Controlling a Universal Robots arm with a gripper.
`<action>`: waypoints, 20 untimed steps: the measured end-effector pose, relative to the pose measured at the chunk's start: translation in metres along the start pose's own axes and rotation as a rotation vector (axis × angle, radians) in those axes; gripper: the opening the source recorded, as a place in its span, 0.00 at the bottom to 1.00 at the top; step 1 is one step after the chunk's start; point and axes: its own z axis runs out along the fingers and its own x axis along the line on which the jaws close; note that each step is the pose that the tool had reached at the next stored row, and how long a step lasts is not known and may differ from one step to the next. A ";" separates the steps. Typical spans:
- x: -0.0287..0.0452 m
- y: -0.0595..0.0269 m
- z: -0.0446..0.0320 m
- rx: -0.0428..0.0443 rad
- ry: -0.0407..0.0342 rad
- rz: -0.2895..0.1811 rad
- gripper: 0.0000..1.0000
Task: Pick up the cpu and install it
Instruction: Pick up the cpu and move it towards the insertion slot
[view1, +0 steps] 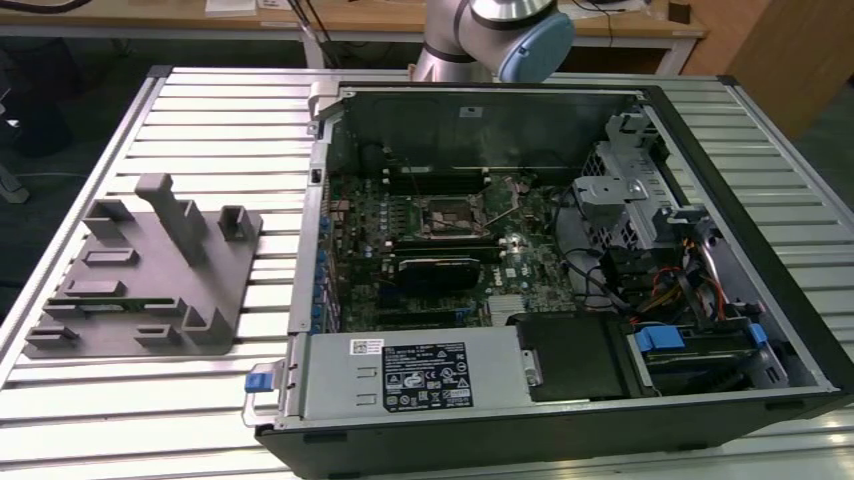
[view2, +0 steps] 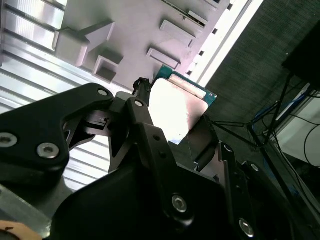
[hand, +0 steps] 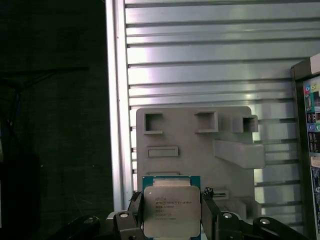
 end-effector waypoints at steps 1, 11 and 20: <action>0.0000 0.0001 -0.0014 0.0000 0.0000 0.000 0.55; -0.0003 0.0006 -0.0096 -0.0001 -0.0002 0.000 0.55; -0.0038 0.0008 -0.0096 0.0000 -0.0001 0.000 0.55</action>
